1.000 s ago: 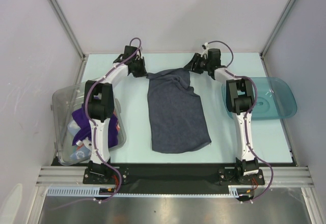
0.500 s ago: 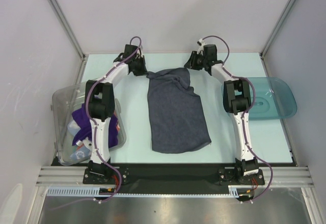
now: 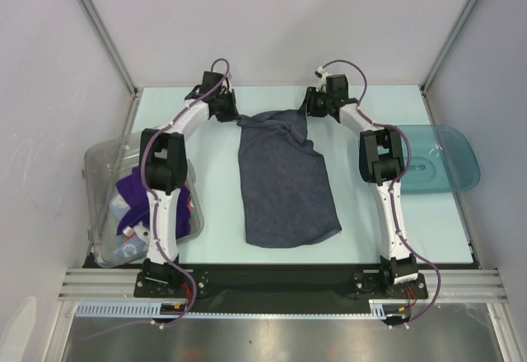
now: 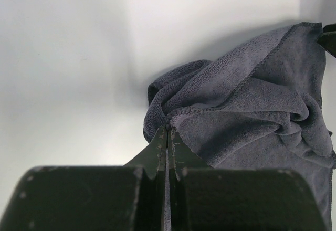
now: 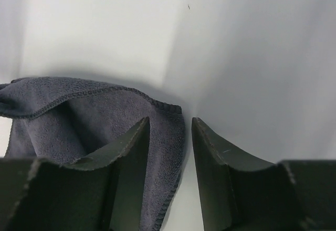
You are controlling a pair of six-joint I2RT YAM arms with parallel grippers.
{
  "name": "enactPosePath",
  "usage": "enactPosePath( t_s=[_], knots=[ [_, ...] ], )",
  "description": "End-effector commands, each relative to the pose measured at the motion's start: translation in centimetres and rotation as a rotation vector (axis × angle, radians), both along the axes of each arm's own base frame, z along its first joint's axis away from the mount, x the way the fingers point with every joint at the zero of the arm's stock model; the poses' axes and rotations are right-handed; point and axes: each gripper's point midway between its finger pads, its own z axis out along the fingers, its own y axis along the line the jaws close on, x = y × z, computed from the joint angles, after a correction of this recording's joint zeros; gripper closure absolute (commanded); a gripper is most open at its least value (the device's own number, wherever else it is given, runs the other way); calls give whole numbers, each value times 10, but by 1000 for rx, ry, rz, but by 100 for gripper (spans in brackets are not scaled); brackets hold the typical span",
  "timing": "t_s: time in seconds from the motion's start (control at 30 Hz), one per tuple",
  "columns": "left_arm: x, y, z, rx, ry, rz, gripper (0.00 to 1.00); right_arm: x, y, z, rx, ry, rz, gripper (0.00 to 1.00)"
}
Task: Fold and stack the towels
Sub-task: Flatten out the crumpled towel, then fold the towel
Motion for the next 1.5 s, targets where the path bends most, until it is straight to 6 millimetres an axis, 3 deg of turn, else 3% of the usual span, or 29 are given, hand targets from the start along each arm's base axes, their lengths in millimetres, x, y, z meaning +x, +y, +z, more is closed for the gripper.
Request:
enactPosePath(
  t_s=[0.0,0.07,0.23,0.33,0.43,0.47,0.53,0.57,0.7,0.8,0.93,0.97,1.17,1.37,1.47],
  knots=[
    [13,-4,19,-24,-54,-5,99,1,-3,4,-55,-14,0,56],
    [13,-4,19,-24,-53,-5,100,-1,-3,-1,-57,-3,6,57],
    [17,-11,23,-61,-68,-19,100,-3,5,-1,-44,-11,48,74],
    [24,-21,39,-106,-110,-49,100,6,9,14,-36,-71,63,100],
    [37,-25,74,-120,-194,-71,100,24,-3,57,-81,-186,7,100],
    [40,-25,88,-118,-224,-77,100,30,-9,93,-80,-259,-13,100],
    [48,-27,124,-114,-320,-100,100,36,-20,126,-102,-336,-44,100],
    [48,-26,146,-115,-371,-106,100,38,-27,155,-101,-396,-62,100],
    [57,-18,203,-81,-532,-92,100,39,-41,214,-133,-547,-89,100],
    [62,-16,226,-69,-599,-90,100,40,-47,239,-140,-615,-109,100],
    [66,-15,237,-53,-652,-99,100,43,-52,263,-161,-719,-116,100],
    [66,-15,237,-52,-658,-101,100,42,-53,257,-168,-718,-114,100],
    [79,-7,249,1,-727,-67,100,50,-55,267,-171,-781,-108,100],
    [87,-5,276,-13,-835,-38,100,54,-56,295,-135,-887,-128,100],
    [88,-6,284,-22,-868,-39,100,52,-55,299,-116,-917,-129,100]
  ],
)
